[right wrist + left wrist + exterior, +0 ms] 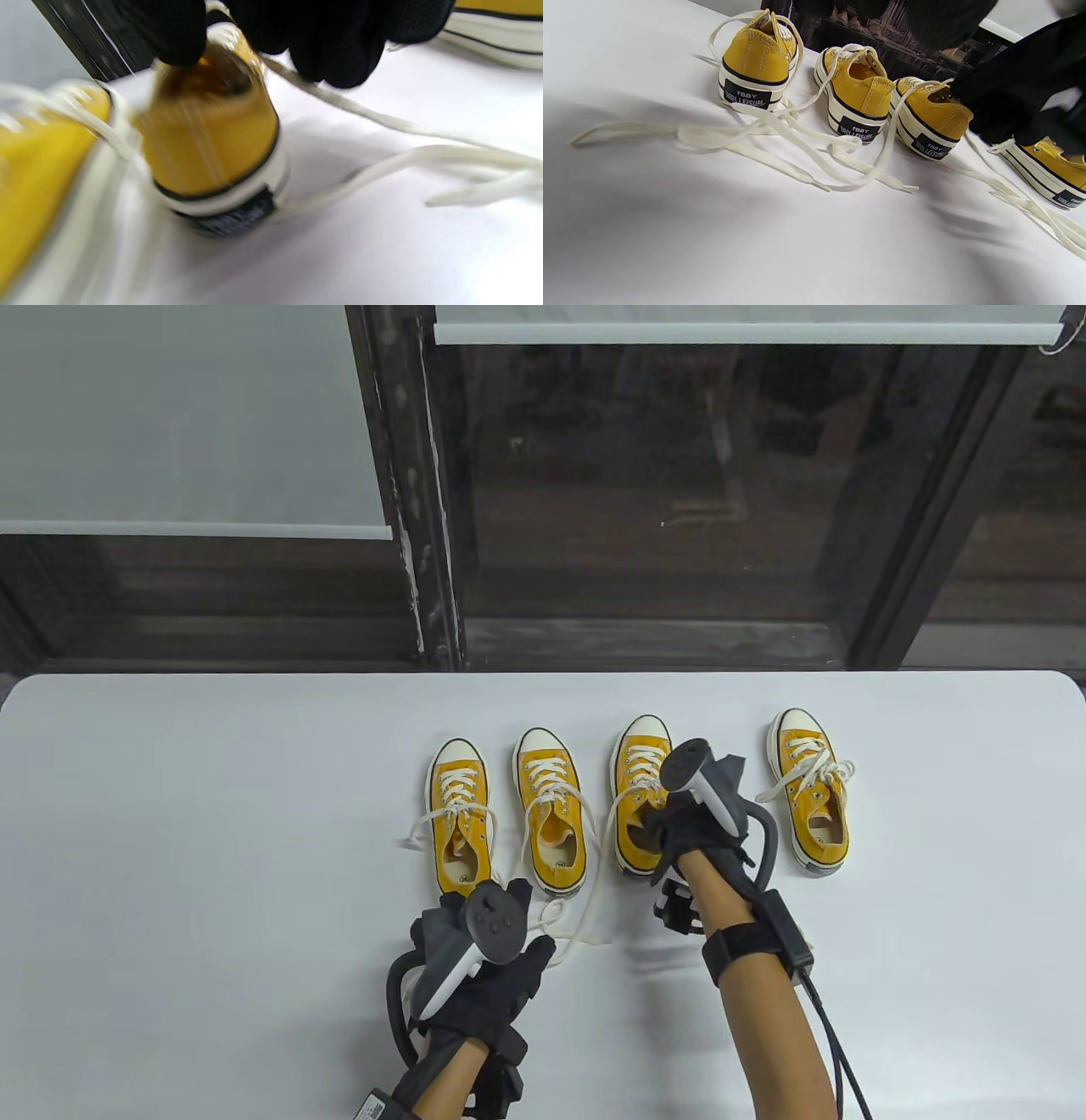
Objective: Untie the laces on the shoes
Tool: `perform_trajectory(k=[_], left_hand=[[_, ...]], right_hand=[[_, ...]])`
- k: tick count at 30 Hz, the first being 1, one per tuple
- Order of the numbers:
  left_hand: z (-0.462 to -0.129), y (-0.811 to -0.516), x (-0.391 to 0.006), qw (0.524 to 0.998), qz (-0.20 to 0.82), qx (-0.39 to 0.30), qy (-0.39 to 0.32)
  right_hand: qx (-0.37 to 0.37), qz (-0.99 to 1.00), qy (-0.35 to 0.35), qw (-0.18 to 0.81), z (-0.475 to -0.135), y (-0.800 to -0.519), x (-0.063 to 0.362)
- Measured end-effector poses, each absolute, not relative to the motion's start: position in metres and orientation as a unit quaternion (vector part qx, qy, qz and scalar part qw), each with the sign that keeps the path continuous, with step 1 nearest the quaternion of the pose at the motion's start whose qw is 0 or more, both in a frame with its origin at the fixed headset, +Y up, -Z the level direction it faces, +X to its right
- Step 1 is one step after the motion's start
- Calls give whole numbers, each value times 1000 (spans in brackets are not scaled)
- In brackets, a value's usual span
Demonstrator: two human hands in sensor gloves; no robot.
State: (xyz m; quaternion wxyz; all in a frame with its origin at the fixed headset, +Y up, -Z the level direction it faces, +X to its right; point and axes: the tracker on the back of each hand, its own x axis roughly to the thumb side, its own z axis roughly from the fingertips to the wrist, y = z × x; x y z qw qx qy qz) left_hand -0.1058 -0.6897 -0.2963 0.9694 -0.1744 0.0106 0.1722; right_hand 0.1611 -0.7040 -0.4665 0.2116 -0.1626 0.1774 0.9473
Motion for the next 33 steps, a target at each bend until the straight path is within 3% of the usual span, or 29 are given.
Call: perform_trajectory(k=[4,9,16,26,29,33], left_hand=[[-296,-689,-104,970,171,-173,6],[-296,-689,-104,971,170,-171,5],[-297,-690,-105,968,175,-179,8],[-295,-686,-104,973,162,-162,12],[-295,-686,-104,973,162,-161,14],[-296,-686,-104,974,162,-159,14]], right_hand=[[-190,961,113,168,-463,-672,196],[-252,949,95,165,-465,-660,246],[-321,921,125,184,-465,-682,302],[-350,887,219,208,-475,-731,322],[-358,902,175,168,-477,-732,323],[-373,899,180,145,-477,-735,333]])
